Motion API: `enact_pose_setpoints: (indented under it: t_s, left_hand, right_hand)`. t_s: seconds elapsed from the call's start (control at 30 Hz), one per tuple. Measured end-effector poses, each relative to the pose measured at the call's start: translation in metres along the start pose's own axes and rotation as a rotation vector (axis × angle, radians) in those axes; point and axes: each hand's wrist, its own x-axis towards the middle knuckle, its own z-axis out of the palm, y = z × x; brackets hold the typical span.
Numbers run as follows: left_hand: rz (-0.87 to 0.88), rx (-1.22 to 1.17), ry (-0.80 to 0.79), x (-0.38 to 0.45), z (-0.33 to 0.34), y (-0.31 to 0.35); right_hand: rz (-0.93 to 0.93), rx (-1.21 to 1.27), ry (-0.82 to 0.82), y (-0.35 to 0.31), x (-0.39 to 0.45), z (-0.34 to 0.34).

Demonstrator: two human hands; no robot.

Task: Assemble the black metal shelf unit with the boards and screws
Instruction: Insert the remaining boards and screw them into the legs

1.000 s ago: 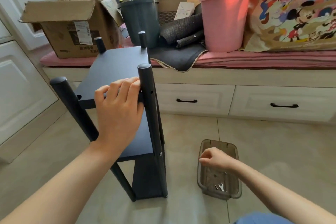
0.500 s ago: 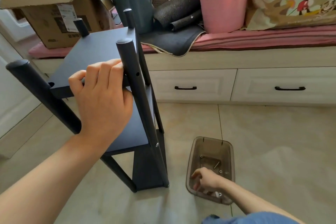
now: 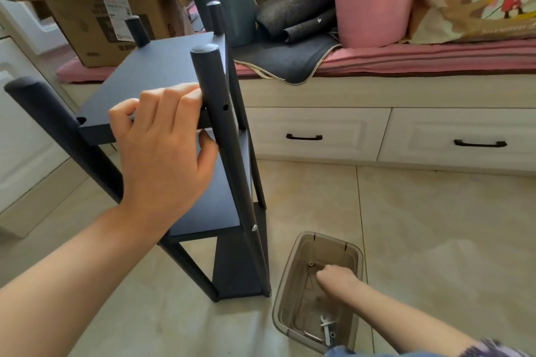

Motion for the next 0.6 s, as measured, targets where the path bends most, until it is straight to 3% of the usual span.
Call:
enact_pose_setpoints:
  t_s: [0.6]
  left_hand:
    - [-0.002, 0.033, 0.056, -0.003, 0.008, 0.001]
  right_hand:
    - [0.054, -0.266, -0.060, 0.015, 0.058, 0.033]
